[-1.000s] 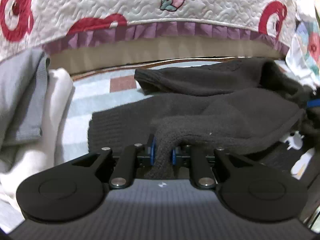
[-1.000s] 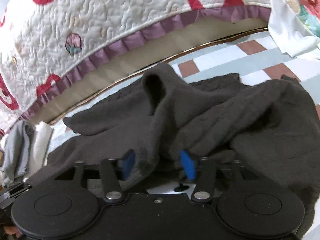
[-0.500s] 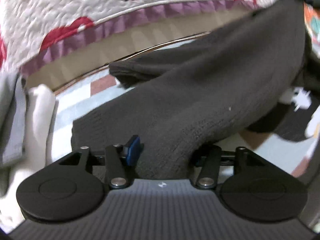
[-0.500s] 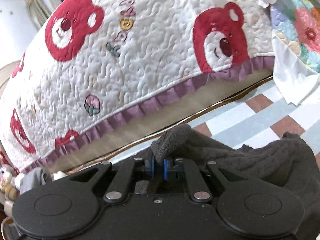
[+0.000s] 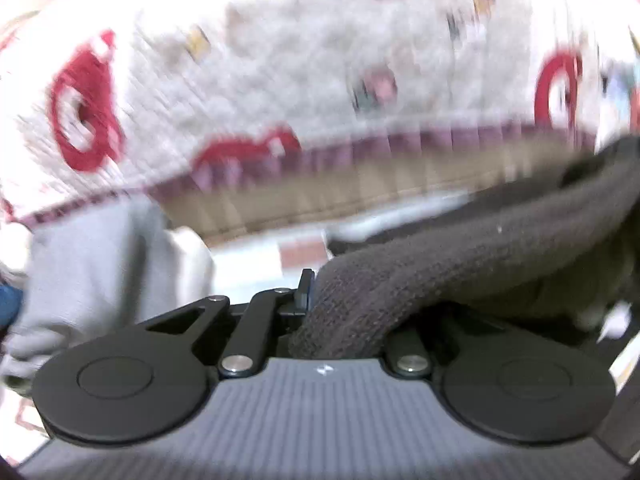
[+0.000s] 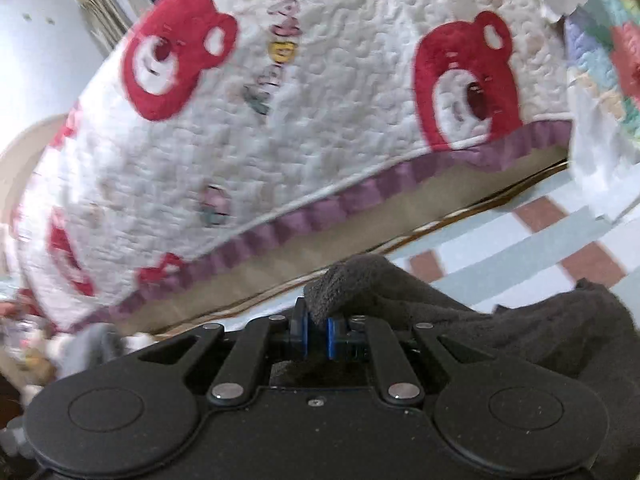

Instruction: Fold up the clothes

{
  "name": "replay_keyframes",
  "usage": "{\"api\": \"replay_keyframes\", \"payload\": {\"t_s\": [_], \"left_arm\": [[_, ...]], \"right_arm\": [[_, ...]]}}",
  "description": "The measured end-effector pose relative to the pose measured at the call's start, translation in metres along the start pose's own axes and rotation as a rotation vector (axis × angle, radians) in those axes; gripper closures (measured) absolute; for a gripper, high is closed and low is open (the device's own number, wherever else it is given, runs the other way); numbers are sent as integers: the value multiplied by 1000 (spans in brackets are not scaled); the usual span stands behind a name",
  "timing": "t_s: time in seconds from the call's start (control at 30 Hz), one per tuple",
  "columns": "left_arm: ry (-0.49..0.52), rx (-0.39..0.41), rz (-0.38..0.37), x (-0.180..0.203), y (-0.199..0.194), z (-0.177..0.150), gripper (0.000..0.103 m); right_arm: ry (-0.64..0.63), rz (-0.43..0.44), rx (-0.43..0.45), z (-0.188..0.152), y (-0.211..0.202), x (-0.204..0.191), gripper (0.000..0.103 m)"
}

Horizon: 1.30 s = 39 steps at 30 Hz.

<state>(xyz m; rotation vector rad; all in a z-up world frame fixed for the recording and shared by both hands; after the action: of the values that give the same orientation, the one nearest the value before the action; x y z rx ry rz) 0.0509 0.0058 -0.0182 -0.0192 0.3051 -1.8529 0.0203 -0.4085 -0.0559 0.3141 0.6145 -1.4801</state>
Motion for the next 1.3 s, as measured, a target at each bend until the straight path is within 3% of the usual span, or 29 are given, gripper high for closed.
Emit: {"api": "replay_keyframes", "payload": {"t_s": [0.1, 0.2, 0.37, 0.47, 0.53, 0.6, 0.67, 0.7, 0.8, 0.9, 0.97, 1.03, 1.13, 1.3], "left_arm": [[6, 59, -10, -6, -44, 44, 93], [2, 82, -51, -1, -81, 78, 93], [57, 91, -93, 22, -120, 93, 92], [44, -1, -103, 21, -101, 69, 91], [-7, -86, -108, 11, -73, 48, 91], [-71, -181, -103, -9, -28, 27, 85], [-67, -222, -44, -27, 21, 10, 51], [-42, -225, -6, -33, 43, 2, 45], [26, -266, 66, -35, 86, -22, 43], [-87, -320, 72, -43, 90, -55, 43], [-194, -356, 64, -49, 83, -80, 43], [-274, -450, 84, -61, 73, -108, 42], [-378, -539, 122, -82, 65, -128, 43], [-478, -542, 125, -107, 55, -133, 42]], "right_arm": [[37, 92, 21, 5, -16, -4, 91], [46, 117, 42, 8, -32, -8, 91], [67, 115, 96, 10, -51, -8, 91], [73, 87, 99, 13, -46, -2, 91], [71, 62, 93, 18, -33, -1, 92], [25, 5, 89, 26, -9, -8, 92], [-46, -80, 83, 34, 23, -17, 92], [-105, -141, 66, 36, 44, -22, 92], [-241, -289, -110, 23, 108, -18, 88], [-290, -371, -279, -3, 143, -8, 80], [-283, -347, -285, -16, 131, -9, 75], [-286, -321, -280, -27, 114, -10, 70], [-293, -280, -272, -46, 75, -9, 70], [-284, -192, -338, -86, 17, -12, 70]]}}
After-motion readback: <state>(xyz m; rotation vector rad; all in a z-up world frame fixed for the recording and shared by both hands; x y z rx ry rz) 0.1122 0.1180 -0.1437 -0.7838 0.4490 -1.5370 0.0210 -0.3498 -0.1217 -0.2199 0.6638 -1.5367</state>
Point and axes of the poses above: each gripper's, at about its wrist camera, not at the fingertips, and y roughly the way its jaws point, x to its right, z to its top, the point moved 5 cm from there along y, roughly the way its jaws point, and after that the axes turned 14 degrees about x, right-handed, at the moved point
